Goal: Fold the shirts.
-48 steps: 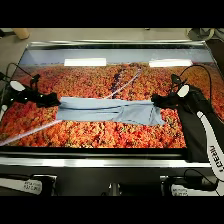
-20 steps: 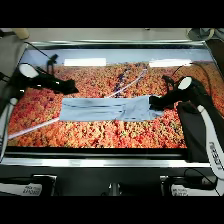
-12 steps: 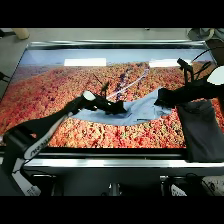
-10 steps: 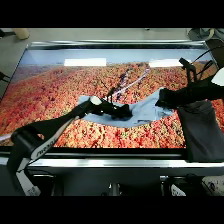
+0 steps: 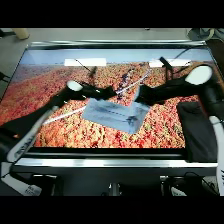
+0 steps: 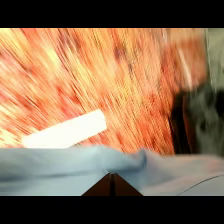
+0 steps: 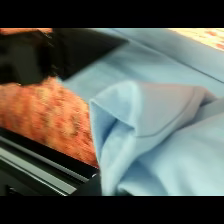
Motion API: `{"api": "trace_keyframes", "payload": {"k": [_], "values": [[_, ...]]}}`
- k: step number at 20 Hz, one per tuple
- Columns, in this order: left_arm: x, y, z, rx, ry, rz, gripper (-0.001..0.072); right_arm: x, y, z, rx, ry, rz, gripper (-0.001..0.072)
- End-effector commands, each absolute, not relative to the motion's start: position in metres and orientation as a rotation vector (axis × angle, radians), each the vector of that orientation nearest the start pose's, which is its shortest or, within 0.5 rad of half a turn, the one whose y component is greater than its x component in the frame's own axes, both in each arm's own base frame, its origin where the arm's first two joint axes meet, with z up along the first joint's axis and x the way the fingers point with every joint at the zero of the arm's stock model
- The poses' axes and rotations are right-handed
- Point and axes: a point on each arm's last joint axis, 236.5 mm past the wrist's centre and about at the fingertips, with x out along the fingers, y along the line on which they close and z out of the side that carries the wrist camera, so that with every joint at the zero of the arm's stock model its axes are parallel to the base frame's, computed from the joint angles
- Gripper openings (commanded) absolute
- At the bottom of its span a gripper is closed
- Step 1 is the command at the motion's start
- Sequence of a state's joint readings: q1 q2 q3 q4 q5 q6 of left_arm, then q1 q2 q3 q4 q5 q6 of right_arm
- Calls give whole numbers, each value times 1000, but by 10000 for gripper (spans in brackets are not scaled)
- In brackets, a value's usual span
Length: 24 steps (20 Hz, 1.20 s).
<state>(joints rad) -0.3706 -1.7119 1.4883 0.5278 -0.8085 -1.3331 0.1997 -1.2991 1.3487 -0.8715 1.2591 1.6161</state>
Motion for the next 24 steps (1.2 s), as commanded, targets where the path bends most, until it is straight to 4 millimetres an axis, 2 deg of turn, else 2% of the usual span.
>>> {"api": "trace_keyframes", "payload": {"k": [1, 2, 3, 4, 5, 6, 7, 8, 10, 11, 12, 13, 14, 16, 17, 18, 20, 22, 24], "values": [[501, -194, 141, -562, 810, -534, 26, 394, 331, 90, 675, 1190, 728, 19], [499, -162, 179, -568, 724, -500, 26, 398, 360, 70, 694, 1222, 743, 20], [493, -139, 211, -566, 650, -477, 26, 402, 385, 49, 708, 1254, 753, 21], [481, -121, 242, -558, 583, -460, 26, 405, 405, 30, 727, 1284, 757, 64], [469, -109, 265, -547, 537, -451, 27, 410, 421, 12, 776, 1316, 754, 340], [455, -101, 285, -535, 498, -447, 26, 414, 428, 2, 826, 1347, 753, 719], [442, -97, 299, -521, 477, -451, 27, 418, 425, -6, 874, 1375, 736, 682], [431, -97, 308, -500, 467, -460, 27, 420, 418, -7, 886, 1395, 731, 685], [415, -95, 310, -449, 481, -462, 27, 420, 388, 8, 861, 1427, 766, 684], [411, -93, 305, -418, 502, -452, 27, 422, 362, 16, 817, 1434, 765, 685], [409, -90, 298, -391, 525, -438, 27, 423, 332, 20, 747, 1439, 742, 685], [410, -85, 290, -366, 548, -418, 27, 423, 293, 19, 648, 1456, 687, 685], [411, -81, 283, -351, 562, -401, 27, 421, 243, 10, 533, 1495, 573, 684], [411, -79, 273, -347, 584, -389, 27, 398, 148, -19, 351, 1649, 312, 683], [411, -79, 268, -351, 594, -389, 27, 380, 128, -34, 346, 1722, 253, 683], [411, -79, 264, -354, 603, -388, 27, 365, 130, -48, 394, 1767, 253, 683], [411, -79, 258, -360, 616, -386, 27, 345, 166, -74, 517, 1788, 340, 687], [410, -79, 255, -368, 627, -385, 27, 350, 202, -91, 618, 1701, 384, 686], [410, -80, 256, -371, 626, -387, 27, 359, 225, -97, 652, 1638, 390, 669]]}}
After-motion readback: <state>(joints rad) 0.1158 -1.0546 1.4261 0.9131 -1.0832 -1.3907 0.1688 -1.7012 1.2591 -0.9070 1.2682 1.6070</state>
